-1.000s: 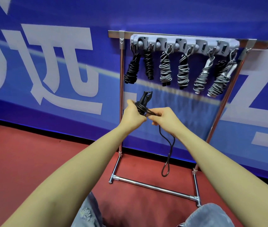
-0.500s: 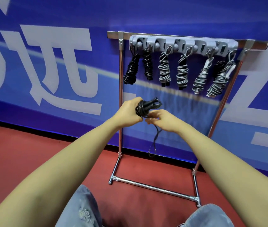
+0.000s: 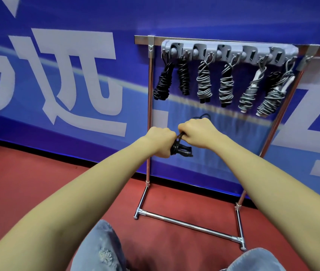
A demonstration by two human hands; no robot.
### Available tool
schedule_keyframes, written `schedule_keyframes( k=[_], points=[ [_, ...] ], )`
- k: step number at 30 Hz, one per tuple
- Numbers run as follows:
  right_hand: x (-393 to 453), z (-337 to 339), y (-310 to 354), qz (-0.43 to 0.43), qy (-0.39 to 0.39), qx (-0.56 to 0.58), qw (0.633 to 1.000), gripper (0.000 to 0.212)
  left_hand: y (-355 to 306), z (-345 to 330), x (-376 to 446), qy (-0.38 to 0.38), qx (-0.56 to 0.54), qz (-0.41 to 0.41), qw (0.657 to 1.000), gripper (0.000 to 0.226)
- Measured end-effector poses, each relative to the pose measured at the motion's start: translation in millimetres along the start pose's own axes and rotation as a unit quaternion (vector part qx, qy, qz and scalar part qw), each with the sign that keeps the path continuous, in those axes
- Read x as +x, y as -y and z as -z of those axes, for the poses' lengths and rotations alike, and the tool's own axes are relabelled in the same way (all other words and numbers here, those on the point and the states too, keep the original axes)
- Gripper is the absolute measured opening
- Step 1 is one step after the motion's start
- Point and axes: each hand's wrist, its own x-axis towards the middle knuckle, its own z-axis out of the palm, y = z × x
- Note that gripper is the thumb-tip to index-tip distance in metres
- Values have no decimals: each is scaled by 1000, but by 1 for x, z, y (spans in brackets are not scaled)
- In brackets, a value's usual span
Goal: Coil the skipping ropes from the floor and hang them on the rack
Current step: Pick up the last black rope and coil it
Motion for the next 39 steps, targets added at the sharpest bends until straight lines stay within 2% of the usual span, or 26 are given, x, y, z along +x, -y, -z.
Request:
schedule_keyframes(
  k=[3, 9, 12, 15, 17, 21, 23, 27, 29, 30, 32, 34, 36, 39],
  points=[
    [-2, 5, 8, -25, 5, 2, 1000, 13, -3, -5, 6, 12, -30, 52, 998, 15],
    [-12, 2, 18, -72, 5, 93, 993, 24, -6, -18, 12, -34, -149, 143, 978, 19],
    [-18, -6, 19, -121, 3, 166, 979, 32, -9, -21, 14, -63, -219, 164, 960, 26],
    [-21, -12, 16, -160, 5, 252, 955, 31, -13, -24, 16, -97, -281, 182, 937, 29],
    [-23, -16, 13, -194, -20, 327, 924, 33, -16, -25, 15, -121, -338, 197, 912, 26],
    [-25, -17, 10, -253, -105, 475, 836, 35, -17, -21, 15, -181, -503, 163, 829, 32],
    [-24, -12, 10, -258, -101, 504, 818, 32, -19, -22, 14, -195, -554, 167, 792, 34],
    [-25, -7, 11, -199, -70, 536, 817, 34, -22, -30, 13, -194, -621, 157, 743, 47],
    [-27, -7, 14, -188, -99, 587, 781, 28, -21, -29, 12, -211, -644, 135, 723, 64],
    [-28, -6, 15, -194, -120, 611, 758, 22, -19, -27, 12, -229, -622, 131, 737, 69],
    [-26, -6, 17, -215, -159, 641, 719, 16, -18, -25, 10, -270, -529, 118, 795, 66],
    [-23, -5, 16, -233, -186, 651, 698, 14, -21, -23, 9, -292, -423, 113, 850, 59],
    [-22, 0, 17, -225, -183, 647, 705, 12, -29, -22, 8, -292, -352, 136, 879, 60],
    [-25, 1, 19, -194, -150, 632, 736, 17, -35, -19, 9, -291, -287, 193, 892, 58]
  ],
)
